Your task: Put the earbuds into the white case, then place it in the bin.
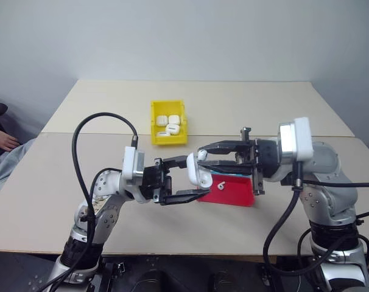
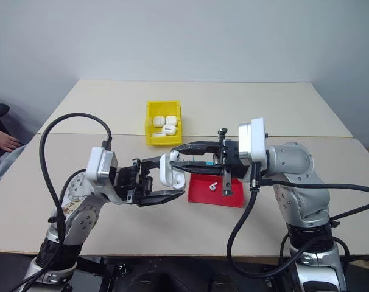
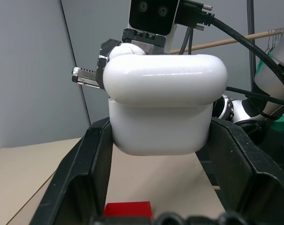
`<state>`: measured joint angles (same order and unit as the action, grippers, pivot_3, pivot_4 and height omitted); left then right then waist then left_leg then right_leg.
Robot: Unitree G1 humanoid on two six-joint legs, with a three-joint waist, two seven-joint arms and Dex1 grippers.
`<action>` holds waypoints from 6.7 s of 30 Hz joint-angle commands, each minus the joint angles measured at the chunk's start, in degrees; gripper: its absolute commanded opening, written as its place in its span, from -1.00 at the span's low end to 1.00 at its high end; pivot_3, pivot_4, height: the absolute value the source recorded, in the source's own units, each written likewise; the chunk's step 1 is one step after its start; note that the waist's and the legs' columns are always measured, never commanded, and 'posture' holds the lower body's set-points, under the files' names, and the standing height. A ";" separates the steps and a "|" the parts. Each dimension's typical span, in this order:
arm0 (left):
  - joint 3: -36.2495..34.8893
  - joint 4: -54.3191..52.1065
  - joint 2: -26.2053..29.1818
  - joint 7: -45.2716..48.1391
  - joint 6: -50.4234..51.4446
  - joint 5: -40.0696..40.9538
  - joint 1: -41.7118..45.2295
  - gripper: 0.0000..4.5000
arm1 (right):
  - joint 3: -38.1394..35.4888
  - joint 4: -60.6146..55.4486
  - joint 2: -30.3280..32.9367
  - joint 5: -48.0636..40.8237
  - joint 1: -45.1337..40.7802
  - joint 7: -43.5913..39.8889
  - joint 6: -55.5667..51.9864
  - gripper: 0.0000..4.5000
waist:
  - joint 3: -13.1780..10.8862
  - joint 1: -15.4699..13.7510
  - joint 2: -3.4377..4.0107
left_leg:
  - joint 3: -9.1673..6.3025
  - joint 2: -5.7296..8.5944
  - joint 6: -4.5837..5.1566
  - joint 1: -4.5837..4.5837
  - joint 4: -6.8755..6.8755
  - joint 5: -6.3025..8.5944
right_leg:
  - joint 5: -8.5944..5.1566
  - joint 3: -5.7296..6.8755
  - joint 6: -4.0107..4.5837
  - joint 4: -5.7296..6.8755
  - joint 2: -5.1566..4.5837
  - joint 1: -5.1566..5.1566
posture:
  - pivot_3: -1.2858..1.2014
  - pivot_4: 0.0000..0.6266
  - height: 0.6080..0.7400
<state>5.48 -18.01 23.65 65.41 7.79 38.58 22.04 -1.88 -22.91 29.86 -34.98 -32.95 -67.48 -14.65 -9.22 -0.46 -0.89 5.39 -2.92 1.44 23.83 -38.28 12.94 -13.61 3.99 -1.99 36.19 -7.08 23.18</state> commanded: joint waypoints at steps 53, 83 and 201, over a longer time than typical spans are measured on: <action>-3.97 2.99 5.80 -1.08 -15.84 -12.87 -22.86 0.22 | 34.26 84.10 -11.36 57.58 -45.54 -6.54 19.63 0.02 | -0.03 1.47 0.09 | 0.64 -0.14 -0.37 0.46 0.29 -0.23 | 0.12 -0.26 0.15 0.17 0.03 0.94 | 0.03 -0.52 1.00; -3.90 3.14 6.01 -1.77 -15.84 -13.18 -22.78 0.22 | 33.98 88.29 -12.82 60.19 -45.12 -4.02 21.65 -0.14 | -0.02 1.62 0.11 | 0.65 -0.14 -0.38 0.41 0.30 -0.24 | 0.12 -0.27 0.16 0.29 0.03 0.95 | 0.03 -0.52 1.00; -0.47 3.55 -4.18 -1.98 8.34 0.90 9.22 0.22 | -22.94 -14.42 1.12 -51.51 2.13 46.33 -47.19 -0.46 | -0.01 0.27 0.09 | 0.05 0.00 -0.25 0.36 0.23 -0.22 | 0.09 -0.25 0.14 0.30 0.05 0.70 | 0.03 -0.52 1.00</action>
<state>5.25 -12.96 19.81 63.38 17.37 39.54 31.13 -25.12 -36.57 30.09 -84.70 -30.83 -21.08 -65.01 -9.23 -0.19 -0.80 5.45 -2.92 1.19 24.19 -38.04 12.73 -13.52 3.74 -1.85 36.48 -7.03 23.88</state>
